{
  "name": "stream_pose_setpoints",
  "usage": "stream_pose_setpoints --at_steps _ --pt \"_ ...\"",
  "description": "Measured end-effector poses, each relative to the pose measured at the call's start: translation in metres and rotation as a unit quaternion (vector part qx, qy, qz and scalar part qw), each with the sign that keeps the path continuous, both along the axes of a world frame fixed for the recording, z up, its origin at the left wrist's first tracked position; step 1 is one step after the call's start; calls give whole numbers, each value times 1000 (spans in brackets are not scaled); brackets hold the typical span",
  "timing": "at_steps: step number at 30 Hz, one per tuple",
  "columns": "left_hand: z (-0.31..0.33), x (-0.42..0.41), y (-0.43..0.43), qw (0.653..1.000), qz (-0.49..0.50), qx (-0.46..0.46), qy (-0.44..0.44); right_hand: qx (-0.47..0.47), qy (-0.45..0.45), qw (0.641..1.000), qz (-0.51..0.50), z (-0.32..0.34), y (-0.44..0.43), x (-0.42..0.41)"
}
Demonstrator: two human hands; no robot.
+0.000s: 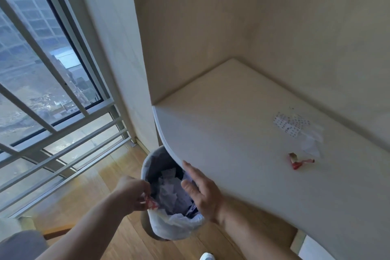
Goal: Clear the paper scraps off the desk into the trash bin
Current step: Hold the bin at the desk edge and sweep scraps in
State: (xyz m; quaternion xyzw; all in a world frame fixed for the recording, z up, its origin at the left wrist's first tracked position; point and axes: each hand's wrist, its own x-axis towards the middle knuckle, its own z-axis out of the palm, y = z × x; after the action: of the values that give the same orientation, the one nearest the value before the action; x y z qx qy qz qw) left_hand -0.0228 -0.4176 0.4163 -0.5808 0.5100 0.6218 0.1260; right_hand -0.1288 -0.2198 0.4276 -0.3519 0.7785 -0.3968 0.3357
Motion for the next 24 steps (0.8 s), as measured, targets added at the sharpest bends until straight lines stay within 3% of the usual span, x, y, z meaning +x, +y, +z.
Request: stream_pose_setpoints --at_steps 3,5,8,11,15,19,24 --pt "-4 -6 8 1000 -4 11 1 -36 15 996 -76 17 18 -21" --pt "-7 -13 14 1000 -10 20 2 -31 86 980 -176 28 42 -59" --pt "-10 -22 26 999 -18 30 0 96 220 921 -307 37 95 -133" --pt "-11 -31 37 999 -29 17 -13 212 207 878 -376 34 146 -186" --pt "-15 -38 45 1000 -25 6 -19 274 158 887 -336 14 171 -202" --pt "-20 -42 49 1000 -23 13 -14 362 208 860 -293 -17 177 -201" --pt "-21 -47 50 999 -41 12 -10 387 237 842 -292 -21 191 -234"
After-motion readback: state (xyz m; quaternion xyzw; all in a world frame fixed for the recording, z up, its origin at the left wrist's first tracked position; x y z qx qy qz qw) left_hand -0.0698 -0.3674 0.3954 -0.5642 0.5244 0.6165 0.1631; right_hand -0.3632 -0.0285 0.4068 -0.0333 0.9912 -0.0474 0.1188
